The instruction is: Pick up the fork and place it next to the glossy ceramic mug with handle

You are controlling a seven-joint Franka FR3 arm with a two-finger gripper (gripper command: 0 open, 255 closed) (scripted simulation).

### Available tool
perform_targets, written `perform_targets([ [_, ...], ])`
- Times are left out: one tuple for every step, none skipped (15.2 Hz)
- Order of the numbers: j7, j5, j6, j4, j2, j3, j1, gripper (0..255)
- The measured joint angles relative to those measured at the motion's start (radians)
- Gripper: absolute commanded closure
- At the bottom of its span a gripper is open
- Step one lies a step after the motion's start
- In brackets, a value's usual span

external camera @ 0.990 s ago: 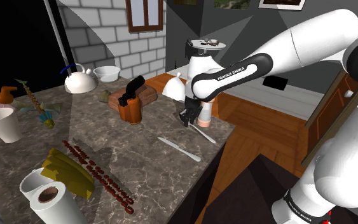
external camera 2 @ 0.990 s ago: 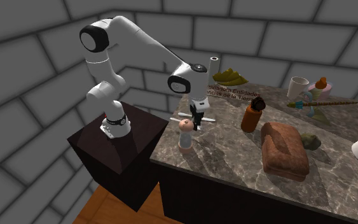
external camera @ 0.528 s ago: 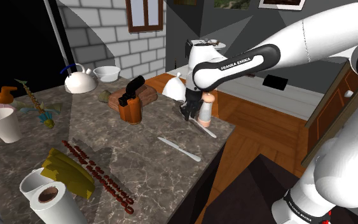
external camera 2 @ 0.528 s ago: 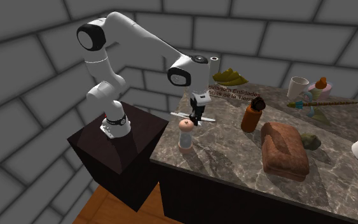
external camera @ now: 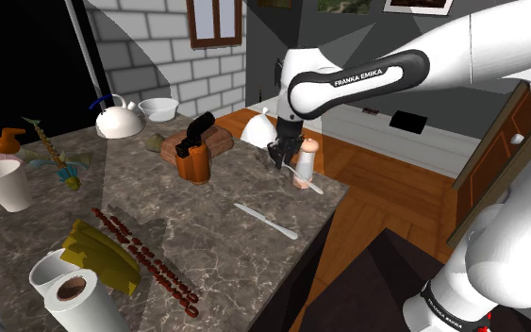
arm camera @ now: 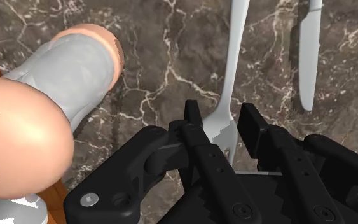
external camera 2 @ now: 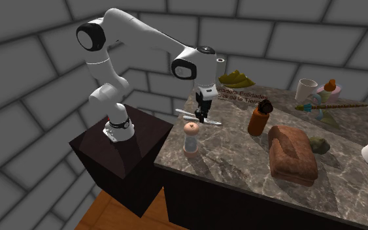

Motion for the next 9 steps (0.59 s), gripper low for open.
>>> perform_targets([
  [0.0, 0.0, -0.014, 0.012, -0.002, 0.0, 0.0, 255],
  [-0.001, 0.001, -0.028, 0.021, -0.006, -0.001, 0.0, 255],
  [-0.002, 0.001, -0.041, 0.033, -0.008, -0.001, -0.001, 255],
  [-0.002, 0.001, -0.053, 0.041, -0.011, -0.002, -0.001, 255],
  [-0.002, 0.001, -0.066, 0.051, -0.015, -0.001, -0.001, 255],
  [0.0, 0.001, -0.077, 0.062, -0.015, -0.001, 0.0, 255],
  [0.001, 0.001, -0.092, 0.073, -0.019, 0.0, 0.0, 255],
  [0.0, 0.001, -0.106, 0.084, -0.022, -0.001, 0.0, 255],
  [0.008, 0.002, -0.114, 0.087, -0.027, 0.004, 0.004, 255],
])
